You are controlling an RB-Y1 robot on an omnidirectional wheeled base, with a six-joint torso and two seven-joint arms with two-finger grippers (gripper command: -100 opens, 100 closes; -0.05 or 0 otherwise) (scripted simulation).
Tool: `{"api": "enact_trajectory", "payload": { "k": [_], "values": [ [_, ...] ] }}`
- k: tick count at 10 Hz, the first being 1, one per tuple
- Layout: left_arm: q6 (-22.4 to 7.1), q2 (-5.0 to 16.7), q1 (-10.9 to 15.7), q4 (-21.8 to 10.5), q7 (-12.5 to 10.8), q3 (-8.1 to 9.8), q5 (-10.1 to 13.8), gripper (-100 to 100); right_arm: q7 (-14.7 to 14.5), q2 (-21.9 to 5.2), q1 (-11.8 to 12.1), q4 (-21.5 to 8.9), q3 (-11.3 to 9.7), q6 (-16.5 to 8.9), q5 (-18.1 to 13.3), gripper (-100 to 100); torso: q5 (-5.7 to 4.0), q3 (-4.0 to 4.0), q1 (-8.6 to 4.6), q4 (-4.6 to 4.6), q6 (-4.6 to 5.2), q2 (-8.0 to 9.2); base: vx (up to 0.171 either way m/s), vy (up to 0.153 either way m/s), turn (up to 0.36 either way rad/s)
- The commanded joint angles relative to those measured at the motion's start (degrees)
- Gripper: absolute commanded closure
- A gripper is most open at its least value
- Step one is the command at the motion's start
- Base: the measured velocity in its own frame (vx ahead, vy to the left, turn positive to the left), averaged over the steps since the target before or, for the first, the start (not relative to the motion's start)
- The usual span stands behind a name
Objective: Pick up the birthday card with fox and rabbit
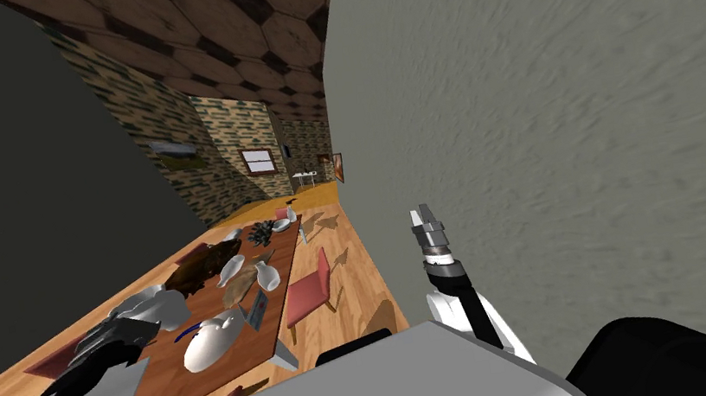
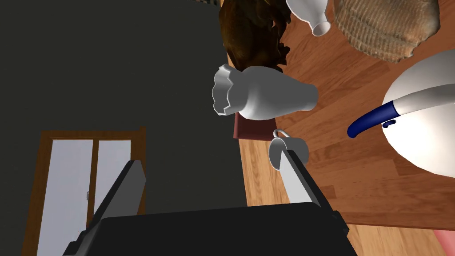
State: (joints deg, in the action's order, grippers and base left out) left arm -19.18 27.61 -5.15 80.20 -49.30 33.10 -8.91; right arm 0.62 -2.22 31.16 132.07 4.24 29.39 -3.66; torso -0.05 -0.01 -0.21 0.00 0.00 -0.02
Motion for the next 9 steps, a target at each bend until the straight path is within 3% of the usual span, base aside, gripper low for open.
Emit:
{"api": "enact_trajectory", "payload": {
  "k": [1, 2, 3, 4, 5, 6, 7, 8, 9],
  "values": [
    [-1.5, 0.3, 1.4, -2.9, -1.4, 1.1, -0.4, -100, 0.0, 0.0, 0.0, 0.0, 0.0, 0.0, 0.0, 0, 0.0, 0.0, 0.0, 0.0, 0.0, 0.0, 0.023, -0.049, -0.089],
    [-1.5, 0.3, 1.4, -3.2, -1.4, 1.1, -0.4, -100, 0.0, 0.0, 0.0, 0.0, 0.0, 0.0, 0.0, 0, 0.0, -0.01, 0.02, -0.01, -0.03, -0.02, 0.016, -0.017, 0.009],
    [-4.5, 0.6, 3.0, -5.4, -4.0, 3.21, -0.7, -100, 0.0, 0.0, 0.0, 0.0, 0.0, 0.0, 0.0, 0, 0.02, 0.0, 0.12, 0.0, -0.05, 0.0, 0.019, -0.048, -0.145],
    [-4.7, 0.6, 3.0, -6.3, -4.0, 3.21, -0.7, -100, 0.0, 0.0, 0.0, 0.0, 0.0, 0.0, 0.0, 0, 0.01, -0.01, 0.05, 0.0, 0.0, -0.01, 0.024, -0.047, -0.084],
    [-7.1, 0.9, 4.6, -8.4, -6.4, 5.25, -1.0, -100, 0.0, 0.0, 0.0, 0.0, 0.0, 0.0, 0.0, 0, 0.01, -0.02, 0.04, -0.01, -0.03, -0.02, 0.053, -0.054, -0.12],
    [-7.7, 0.9, 4.6, -9.3, -6.4, 5.25, -1.0, -100, 0.0, 0.0, 0.0, 0.0, 0.0, 0.0, 0.0, 0, 0.0, -0.07, 0.01, -0.02, 0.0, -0.12, 0.035, -0.045, -0.078],
    [-10.1, 1.0, 6.2, -11.3, -8.7, 7.21, -1.3, -100, 0.0, 0.0, 0.0, 0.0, 0.0, 0.0, 0.0, 0, 0.01, -0.04, 0.03, -0.03, -0.05, -0.06, 0.02, -0.064, -0.142],
    [-10.6, 1.0, 6.2, -12.2, -8.7, 7.21, -1.3, -100, 0.0, 0.0, 0.0, 0.0, 0.0, 0.0, 0.0, 0, 0.0, -0.02, -0.03, -0.01, -0.01, -0.03, 0.02, -0.046, -0.079],
    [-12.2, 1.1, 7.7, -14.9, -10.8, 9.09, -1.5, -100, 0.0, 0.0, 0.0, 0.0, 0.0, 0.0, 0.0, 0, 0.0, -0.01, 0.02, -0.01, -0.05, -0.01, 0.031, -0.045, -0.116]
  ]
}}
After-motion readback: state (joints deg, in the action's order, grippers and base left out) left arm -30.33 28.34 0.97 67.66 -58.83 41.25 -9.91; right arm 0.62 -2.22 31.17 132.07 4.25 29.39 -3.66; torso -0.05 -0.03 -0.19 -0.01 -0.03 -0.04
